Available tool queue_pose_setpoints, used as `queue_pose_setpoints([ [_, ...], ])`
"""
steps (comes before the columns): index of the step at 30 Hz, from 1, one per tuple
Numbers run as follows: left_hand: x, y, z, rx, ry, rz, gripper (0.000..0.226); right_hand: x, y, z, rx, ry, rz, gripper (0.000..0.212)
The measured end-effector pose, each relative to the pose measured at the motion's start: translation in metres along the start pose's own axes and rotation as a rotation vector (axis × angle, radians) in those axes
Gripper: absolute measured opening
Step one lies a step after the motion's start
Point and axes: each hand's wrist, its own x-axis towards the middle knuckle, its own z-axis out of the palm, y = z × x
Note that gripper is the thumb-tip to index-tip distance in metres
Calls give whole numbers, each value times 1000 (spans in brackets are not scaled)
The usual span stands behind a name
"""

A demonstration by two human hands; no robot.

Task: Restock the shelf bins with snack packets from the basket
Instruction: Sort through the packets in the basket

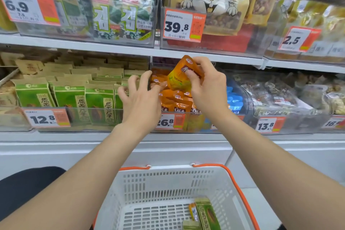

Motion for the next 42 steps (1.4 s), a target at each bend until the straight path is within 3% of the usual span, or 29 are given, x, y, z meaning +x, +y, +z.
queue_pose_setpoints([
  [5, 3, 8, 3, 57, -79, -4, 19, 8, 12, 6, 12, -93, -7, 15],
  [12, 11, 3, 9, 121, -12, 32, 10, 13, 17, 23, 38, -158, 93, 15],
  [16, 10, 2, 10, 70, 39, 31, 8, 14, 34, 32, -9, -343, 127, 20],
  [23, 8, 0, 9, -34, 55, -26, 22, 18, 27, 48, -305, -543, 77, 33],
  [29, 8, -2, 12, -65, 83, -53, 35, 22, 10, 60, -413, -688, -34, 18],
  [32, 7, -1, 15, -55, 90, -43, 39, 23, 14, 60, -409, -782, 13, 29],
  [37, 6, -2, 20, -38, 103, -18, 41, 22, 12, 55, -302, -673, 98, 35],
  [42, 2, 2, 22, -49, 129, 14, 41, 15, 9, 54, -318, -736, 94, 37],
])
